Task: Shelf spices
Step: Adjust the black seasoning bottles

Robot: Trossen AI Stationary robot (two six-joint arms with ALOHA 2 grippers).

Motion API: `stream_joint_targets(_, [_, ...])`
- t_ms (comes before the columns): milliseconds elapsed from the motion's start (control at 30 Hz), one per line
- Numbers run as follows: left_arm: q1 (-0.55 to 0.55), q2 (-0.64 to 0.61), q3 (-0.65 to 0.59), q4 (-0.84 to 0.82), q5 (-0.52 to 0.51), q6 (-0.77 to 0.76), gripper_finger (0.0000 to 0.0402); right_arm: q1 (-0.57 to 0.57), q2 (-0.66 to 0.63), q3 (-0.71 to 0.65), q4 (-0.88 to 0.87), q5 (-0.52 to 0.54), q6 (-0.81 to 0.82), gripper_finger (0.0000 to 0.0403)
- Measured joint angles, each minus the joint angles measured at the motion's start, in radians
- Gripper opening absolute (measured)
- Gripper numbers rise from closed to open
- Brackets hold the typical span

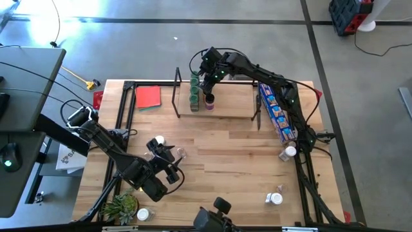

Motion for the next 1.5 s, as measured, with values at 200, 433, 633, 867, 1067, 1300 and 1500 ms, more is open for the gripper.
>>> stream_joint_targets(200, [0.0,0.0,0.0,0.0,0.001,0.0,0.0262,0.027,-0.047,0.0,-0.027,0.007,-0.062,0.0062])
stream_joint_targets(433, [0.0,0.0,0.0,0.001,0.001,-0.002,0.0262,0.136,-0.11,0.002,-0.153,0.007,-0.19,0.0062])
stream_joint_targets(633, [0.0,0.0,0.0,0.0,-0.002,-0.006,0.0262,0.186,-0.088,0.0,-0.177,0.106,-0.217,0.0062])
stream_joint_targets(867, [-0.005,0.0,0.0,0.0,0.002,-0.007,0.0262,0.161,-0.067,0.0,-0.222,0.113,-0.181,0.0062])
stream_joint_targets(1067, [-0.005,0.0,0.001,0.0,-0.002,-0.008,0.0262,0.163,-0.047,0.0,-0.229,0.105,-0.179,0.0062])
stream_joint_targets(1300, [-0.006,0.0,0.001,0.003,0.001,-0.01,0.0262,0.166,-0.035,0.002,-0.205,0.105,-0.178,0.0062])
stream_joint_targets(1500, [-0.005,0.0,0.001,0.002,0.001,-0.009,0.0262,0.166,-0.034,0.002,-0.22,0.104,-0.182,0.0062])
